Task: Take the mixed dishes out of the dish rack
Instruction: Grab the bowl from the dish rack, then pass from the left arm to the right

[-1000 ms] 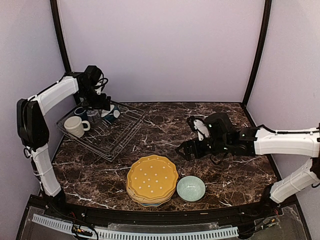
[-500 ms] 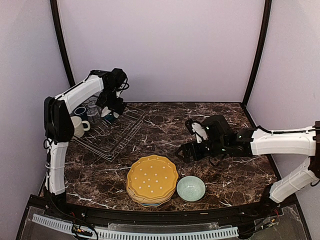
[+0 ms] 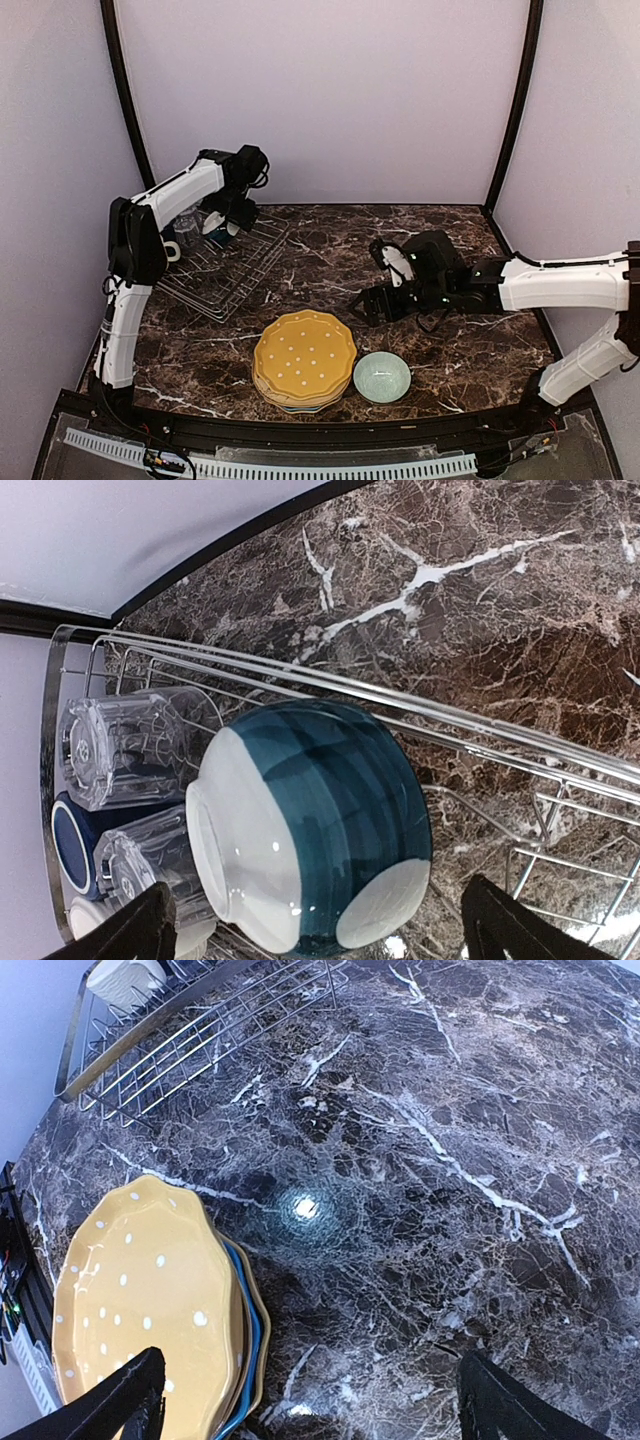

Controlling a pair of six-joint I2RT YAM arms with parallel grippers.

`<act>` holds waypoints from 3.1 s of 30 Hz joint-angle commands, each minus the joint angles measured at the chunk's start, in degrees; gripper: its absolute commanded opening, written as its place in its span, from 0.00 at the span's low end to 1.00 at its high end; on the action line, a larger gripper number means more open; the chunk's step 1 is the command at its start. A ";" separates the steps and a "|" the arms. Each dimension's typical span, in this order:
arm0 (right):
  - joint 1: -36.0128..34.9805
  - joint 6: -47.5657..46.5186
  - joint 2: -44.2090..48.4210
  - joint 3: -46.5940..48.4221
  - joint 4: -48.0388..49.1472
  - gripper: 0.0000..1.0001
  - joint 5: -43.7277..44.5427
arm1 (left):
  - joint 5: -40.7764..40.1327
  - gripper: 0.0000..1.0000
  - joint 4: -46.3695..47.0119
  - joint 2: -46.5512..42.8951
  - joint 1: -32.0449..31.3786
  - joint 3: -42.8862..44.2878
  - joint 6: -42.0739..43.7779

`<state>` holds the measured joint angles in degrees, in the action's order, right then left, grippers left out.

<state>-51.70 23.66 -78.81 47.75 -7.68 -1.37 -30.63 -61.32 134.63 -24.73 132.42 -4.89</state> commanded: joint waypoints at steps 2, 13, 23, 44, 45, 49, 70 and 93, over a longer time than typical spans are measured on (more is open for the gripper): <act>0.44 -0.18 -1.35 -0.11 1.62 0.99 -0.22 | -4.36 0.99 2.83 1.48 -0.89 2.13 -0.69; 0.46 -0.24 -2.98 -0.10 2.45 0.99 -0.48 | -8.29 0.97 1.59 5.89 -1.37 4.51 -4.14; 0.53 -0.17 -3.16 -0.62 2.55 0.99 -0.35 | -8.90 0.87 1.12 7.49 -1.37 5.30 -5.22; 0.55 0.43 -2.33 -0.79 2.94 0.99 -0.83 | -6.34 0.52 -2.60 0.95 -1.37 8.47 -4.82; 0.55 0.50 -2.40 -0.77 3.00 0.99 -0.90 | -6.27 0.51 -2.78 0.17 -1.37 8.47 -4.84; 0.55 0.59 -2.35 -0.64 3.07 0.99 -1.09 | -6.11 0.49 -3.32 -1.86 -1.33 8.47 -4.98; 0.55 0.42 -2.84 1.10 2.89 0.99 -2.18 | 11.71 0.44 -4.02 -22.25 -1.37 2.59 -9.71; 2.01 5.52 0.67 -1.04 14.26 0.99 -15.11 | 74.00 0.38 68.68 -50.65 -5.16 -64.47 -41.93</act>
<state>-50.70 26.92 -79.68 47.94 0.86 -12.40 32.93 -13.13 85.23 -27.29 73.41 -37.23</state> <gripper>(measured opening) 0.986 0.737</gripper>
